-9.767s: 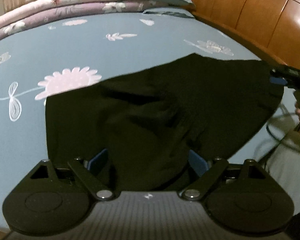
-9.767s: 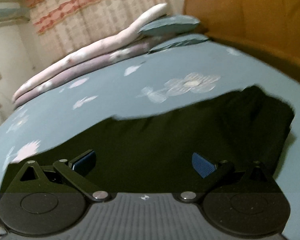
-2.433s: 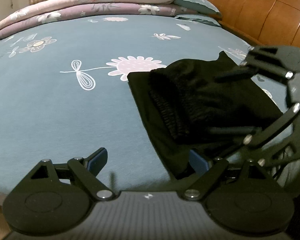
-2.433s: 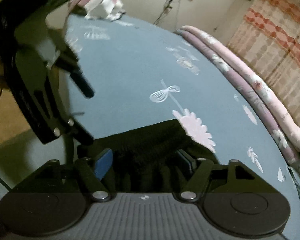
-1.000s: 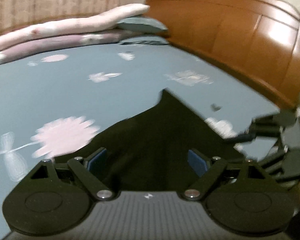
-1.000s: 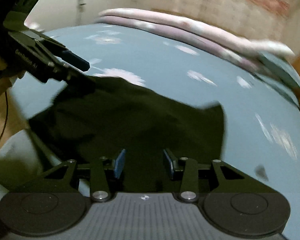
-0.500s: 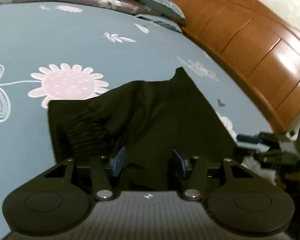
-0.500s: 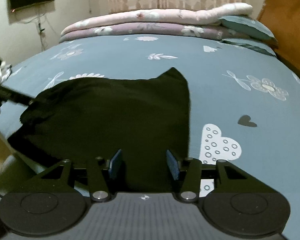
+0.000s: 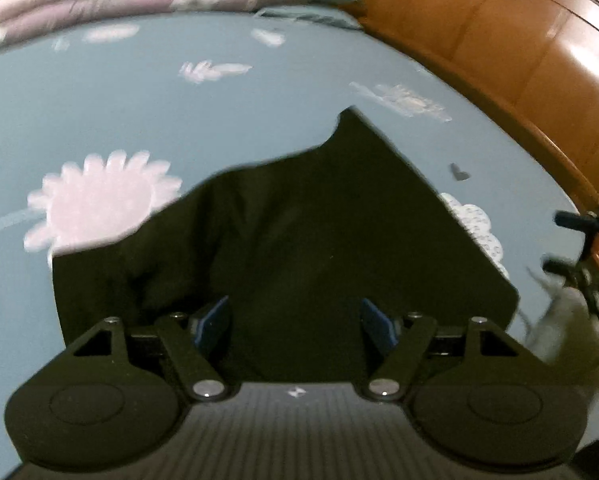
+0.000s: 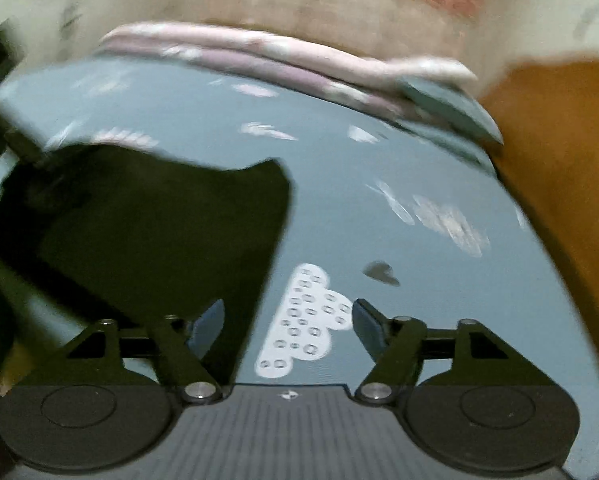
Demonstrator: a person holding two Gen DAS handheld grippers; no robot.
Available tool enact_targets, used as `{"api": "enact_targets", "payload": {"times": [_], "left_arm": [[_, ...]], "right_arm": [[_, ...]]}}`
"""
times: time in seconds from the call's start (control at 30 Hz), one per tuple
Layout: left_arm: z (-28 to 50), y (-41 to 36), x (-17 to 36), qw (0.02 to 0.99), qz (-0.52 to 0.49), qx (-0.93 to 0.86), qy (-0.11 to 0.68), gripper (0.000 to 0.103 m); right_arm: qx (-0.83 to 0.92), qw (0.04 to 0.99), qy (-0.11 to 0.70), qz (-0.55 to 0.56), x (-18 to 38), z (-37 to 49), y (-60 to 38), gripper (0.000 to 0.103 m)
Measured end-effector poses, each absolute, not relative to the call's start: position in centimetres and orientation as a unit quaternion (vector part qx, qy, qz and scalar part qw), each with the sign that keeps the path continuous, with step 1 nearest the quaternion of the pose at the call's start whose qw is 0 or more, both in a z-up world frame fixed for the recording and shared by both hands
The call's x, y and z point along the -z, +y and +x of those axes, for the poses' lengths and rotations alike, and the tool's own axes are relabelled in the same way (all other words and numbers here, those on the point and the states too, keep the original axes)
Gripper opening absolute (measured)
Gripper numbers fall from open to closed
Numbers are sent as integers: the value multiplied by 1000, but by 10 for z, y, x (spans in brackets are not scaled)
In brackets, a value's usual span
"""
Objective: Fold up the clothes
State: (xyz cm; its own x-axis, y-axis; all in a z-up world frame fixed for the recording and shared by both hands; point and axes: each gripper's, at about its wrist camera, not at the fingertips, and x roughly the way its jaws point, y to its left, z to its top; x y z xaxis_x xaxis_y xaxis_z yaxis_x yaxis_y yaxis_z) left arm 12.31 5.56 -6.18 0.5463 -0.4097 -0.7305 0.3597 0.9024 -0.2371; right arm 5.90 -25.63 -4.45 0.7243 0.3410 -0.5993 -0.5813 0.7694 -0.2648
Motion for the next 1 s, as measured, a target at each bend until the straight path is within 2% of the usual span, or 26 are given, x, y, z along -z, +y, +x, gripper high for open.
{"api": "enact_targets", "payload": {"times": [0.1,0.17,0.3,0.47,0.77,0.9,1.0], "left_arm": [[121,59,66,877,-34,217,428,73],[117,61,65,877,-31,218,428,73],[108,64,63,876,-26,221,427,74],[96,71,59,878,-22,215,426,74],[136,20,35,878,-25,266,396,76],[154,-2,25,877,-27,289,382,77],[172,-13,53,874,-13,262,409,76]], "right_arm": [[-284,881,255,-280,56,44,-235,81],[-304,874,258,-277,59,42,-225,81],[-370,866,281,-182,56,56,-216,81],[-383,843,363,-103,82,85,-212,82],[-377,863,327,-82,59,100,-221,86],[-373,863,333,-74,65,110,-215,86],[-367,862,341,-74,73,110,-217,86]]}}
